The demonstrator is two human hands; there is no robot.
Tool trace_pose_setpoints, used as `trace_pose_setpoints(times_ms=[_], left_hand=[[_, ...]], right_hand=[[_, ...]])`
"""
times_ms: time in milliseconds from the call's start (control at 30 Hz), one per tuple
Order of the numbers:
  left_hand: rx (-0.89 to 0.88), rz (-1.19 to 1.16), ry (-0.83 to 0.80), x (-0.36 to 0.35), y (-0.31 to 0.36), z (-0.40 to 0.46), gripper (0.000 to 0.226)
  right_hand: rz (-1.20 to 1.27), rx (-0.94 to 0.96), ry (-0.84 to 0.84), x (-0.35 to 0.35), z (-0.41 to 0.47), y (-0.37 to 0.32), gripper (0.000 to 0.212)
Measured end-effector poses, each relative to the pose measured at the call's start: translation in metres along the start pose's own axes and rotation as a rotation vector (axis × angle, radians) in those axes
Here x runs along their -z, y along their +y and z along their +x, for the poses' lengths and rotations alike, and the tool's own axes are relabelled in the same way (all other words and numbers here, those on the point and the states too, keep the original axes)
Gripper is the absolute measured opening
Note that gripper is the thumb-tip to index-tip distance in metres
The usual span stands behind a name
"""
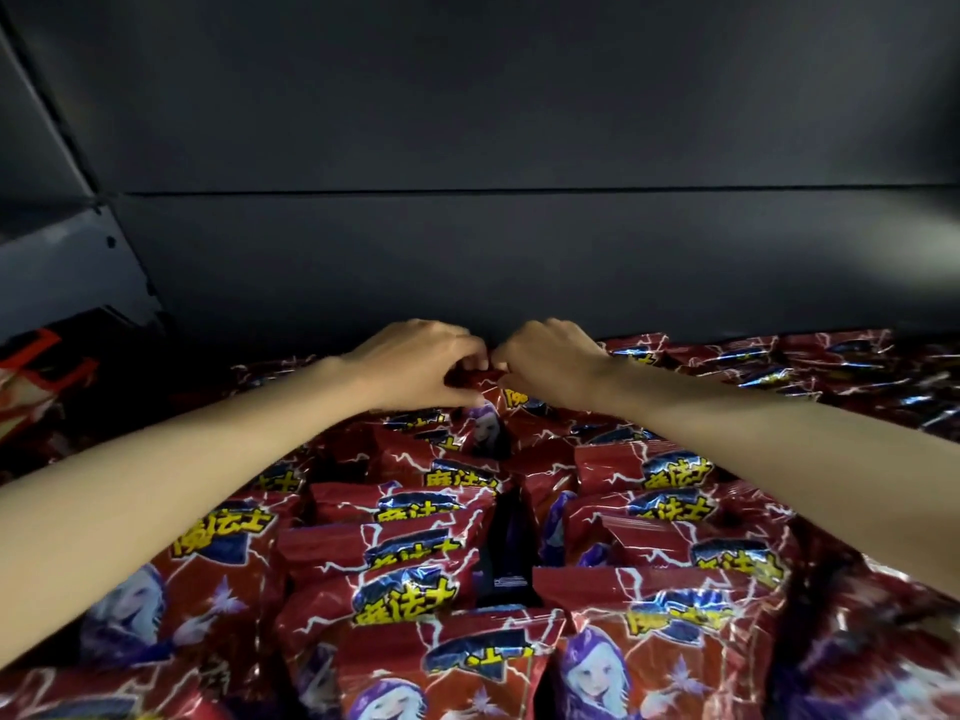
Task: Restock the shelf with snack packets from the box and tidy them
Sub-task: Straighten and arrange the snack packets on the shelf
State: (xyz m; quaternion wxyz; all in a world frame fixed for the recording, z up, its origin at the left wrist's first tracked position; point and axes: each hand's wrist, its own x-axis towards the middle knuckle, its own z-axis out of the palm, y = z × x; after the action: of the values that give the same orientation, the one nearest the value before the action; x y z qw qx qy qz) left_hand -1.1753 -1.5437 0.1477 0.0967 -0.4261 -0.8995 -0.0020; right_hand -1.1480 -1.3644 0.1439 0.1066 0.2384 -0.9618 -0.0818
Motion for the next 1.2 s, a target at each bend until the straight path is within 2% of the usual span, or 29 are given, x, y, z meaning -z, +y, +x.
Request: trace_pose_setpoints(times_ms=[167, 267, 433, 567, 733, 800, 933, 1033, 1200], left_hand=[[0.022, 0.0, -0.035, -0.009, 0.006, 0.02, 0.032], [-0.006, -0.027, -0.091, -0.014, 0.007, 0.018, 0.031], [-0.04, 0.081, -0.113, -0.021, 0.008, 0.017, 0.042], [-0.117, 0.296, -0.086, -0.017, 0.008, 0.019, 0.055], [-0.062, 0.084, -0.086, -0.018, 0.025, 0.024, 0.06], [-0.058, 0.085, -0.114, -0.02, 0.035, 0.028, 0.064], [-0.028, 0.121, -0.196, -0.023, 0.037, 0.033, 0.07], [0.014, -0.044, -0.203, -0.022, 0.031, 0.029, 0.068], [0.046, -0.273, -0.108, -0.017, 0.02, 0.023, 0.058]], right_hand=[[0.3, -0.055, 0.022, 0.013, -0.019, 0.031, 0.014], [0.369, -0.093, 0.022, 0.022, -0.049, 0.07, 0.012], [0.231, -0.079, -0.151, 0.007, -0.083, 0.097, 0.019], [-0.015, 0.007, -0.117, 0.002, -0.086, 0.094, 0.028], [-0.119, 0.023, -0.227, -0.005, -0.083, 0.086, 0.038], [-0.125, 0.018, -0.242, -0.007, -0.08, 0.085, 0.037], [-0.028, -0.016, -0.32, -0.005, -0.077, 0.084, 0.033], [0.097, -0.032, -0.412, -0.004, -0.071, 0.082, 0.034], [0.204, 0.0, -0.343, 0.0, -0.061, 0.076, 0.035]])
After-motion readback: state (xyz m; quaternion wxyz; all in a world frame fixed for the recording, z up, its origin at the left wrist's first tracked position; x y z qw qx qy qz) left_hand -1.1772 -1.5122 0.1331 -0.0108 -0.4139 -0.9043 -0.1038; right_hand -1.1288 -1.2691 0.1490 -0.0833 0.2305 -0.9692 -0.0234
